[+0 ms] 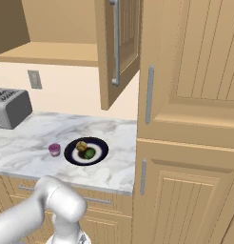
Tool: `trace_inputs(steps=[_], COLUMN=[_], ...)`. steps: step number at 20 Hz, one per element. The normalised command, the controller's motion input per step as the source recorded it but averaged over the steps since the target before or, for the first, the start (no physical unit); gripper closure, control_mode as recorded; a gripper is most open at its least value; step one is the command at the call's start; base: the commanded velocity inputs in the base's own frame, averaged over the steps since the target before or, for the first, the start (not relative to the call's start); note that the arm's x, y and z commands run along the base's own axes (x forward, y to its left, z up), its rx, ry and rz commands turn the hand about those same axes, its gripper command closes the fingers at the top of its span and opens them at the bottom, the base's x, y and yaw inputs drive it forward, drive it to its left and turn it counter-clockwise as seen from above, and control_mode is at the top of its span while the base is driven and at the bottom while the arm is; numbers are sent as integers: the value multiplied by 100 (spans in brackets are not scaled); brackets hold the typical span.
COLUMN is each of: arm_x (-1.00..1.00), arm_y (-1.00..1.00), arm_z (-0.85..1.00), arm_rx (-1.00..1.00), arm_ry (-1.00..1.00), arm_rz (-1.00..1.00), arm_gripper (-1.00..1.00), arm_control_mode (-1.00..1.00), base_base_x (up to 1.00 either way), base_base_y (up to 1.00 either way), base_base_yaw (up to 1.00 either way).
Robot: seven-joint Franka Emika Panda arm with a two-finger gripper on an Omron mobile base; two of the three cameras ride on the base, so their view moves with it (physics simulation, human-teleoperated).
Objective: Pick the avocado and bread from the counter and place them on the plate. Then pick the jam from the cabinet and place it next to the plate. Lastly close the cabinet door.
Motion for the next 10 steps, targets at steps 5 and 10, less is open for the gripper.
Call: trace_inputs(steps=[5, 10], arm_x=[42, 36], arm_y=[-83, -100], arm_z=[-5, 0], arm_rx=[3, 12], arm_ry=[-13, -11], arm_rz=[-6, 0], arm_gripper=[-100, -100], arm_control_mode=[-100, -100], base_base_x=[0, 0], base_base_y=[0, 0], base_base_yaw=[0, 0])
